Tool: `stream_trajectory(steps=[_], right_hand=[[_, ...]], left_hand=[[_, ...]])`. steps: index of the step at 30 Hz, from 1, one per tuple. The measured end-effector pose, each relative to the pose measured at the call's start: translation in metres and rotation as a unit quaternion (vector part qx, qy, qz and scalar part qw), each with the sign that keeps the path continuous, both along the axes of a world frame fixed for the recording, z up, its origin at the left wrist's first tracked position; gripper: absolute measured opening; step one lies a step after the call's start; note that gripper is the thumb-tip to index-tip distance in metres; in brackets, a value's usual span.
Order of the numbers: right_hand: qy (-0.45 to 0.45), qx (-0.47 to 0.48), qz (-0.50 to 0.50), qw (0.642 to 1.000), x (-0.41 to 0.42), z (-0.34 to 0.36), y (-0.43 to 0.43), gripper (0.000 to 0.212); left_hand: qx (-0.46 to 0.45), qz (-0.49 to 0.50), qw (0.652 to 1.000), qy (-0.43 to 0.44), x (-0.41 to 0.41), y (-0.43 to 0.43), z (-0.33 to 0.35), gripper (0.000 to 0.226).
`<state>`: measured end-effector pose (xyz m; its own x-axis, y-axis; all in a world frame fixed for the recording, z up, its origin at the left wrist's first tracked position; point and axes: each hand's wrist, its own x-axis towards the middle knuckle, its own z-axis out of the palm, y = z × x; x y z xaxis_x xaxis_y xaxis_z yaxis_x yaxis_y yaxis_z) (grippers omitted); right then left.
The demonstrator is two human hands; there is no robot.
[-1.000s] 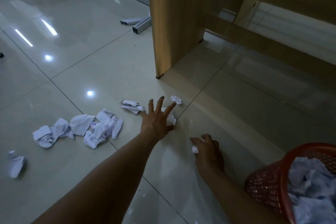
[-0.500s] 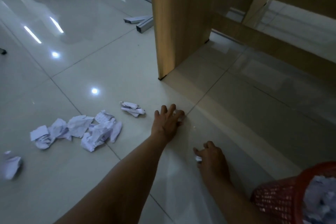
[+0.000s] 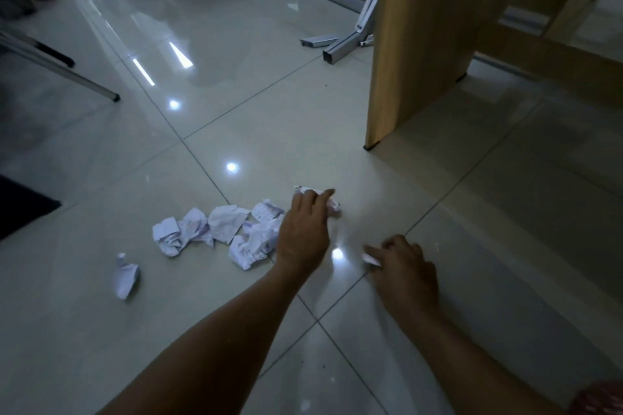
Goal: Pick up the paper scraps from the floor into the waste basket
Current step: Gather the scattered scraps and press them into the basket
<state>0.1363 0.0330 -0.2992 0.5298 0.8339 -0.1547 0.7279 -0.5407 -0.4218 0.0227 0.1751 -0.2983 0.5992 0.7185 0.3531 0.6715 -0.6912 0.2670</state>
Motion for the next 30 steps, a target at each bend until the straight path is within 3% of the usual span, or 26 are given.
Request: stream_trajectory(steps=[4, 7, 9, 12, 14, 17, 20, 26, 30], right_hand=[[0.115, 0.037, 0.054, 0.991, -0.022, -0.011, 0.068, 0.036], [0.041, 0.007, 0.185, 0.982, -0.031, -0.017, 0.108, 0.024], [0.005, -0.067, 0.244, 0.968, -0.031, -0.014, 0.125, 0.029], [0.032, -0.089, 0.251, 0.963, -0.032, -0.013, 0.132, 0.025], [0.054, -0.052, 0.205, 0.976, -0.034, -0.010, 0.129, 0.020], [-0.008, -0.035, 0.212, 0.977, -0.039, -0.006, 0.131, 0.020], [-0.040, -0.035, 0.220, 0.974, -0.041, -0.004, 0.138, 0.038], [-0.050, -0.084, 0.222, 0.970, -0.055, -0.010, 0.144, 0.097], [-0.051, -0.104, 0.217, 0.969, -0.059, -0.015, 0.146, 0.085]], left_hand=[[0.080, 0.085, 0.988, 0.099, -0.039, 0.021, -0.006, 0.015], [-0.025, 0.136, 0.975, 0.177, -0.060, 0.033, -0.017, 0.032], [-0.134, 0.140, 0.959, 0.207, -0.076, 0.034, -0.030, 0.053], [-0.145, 0.123, 0.963, 0.193, -0.104, 0.028, -0.048, 0.071], [-0.086, 0.124, 0.974, 0.169, -0.116, 0.025, -0.053, 0.060], [-0.072, 0.123, 0.982, 0.121, -0.123, 0.025, -0.052, 0.032], [-0.123, 0.130, 0.982, 0.052, -0.129, 0.020, -0.052, 0.025], [-0.038, 0.171, 0.984, -0.009, -0.142, 0.015, -0.058, 0.022], [-0.100, 0.185, 0.977, 0.037, -0.147, 0.023, -0.060, 0.035]])
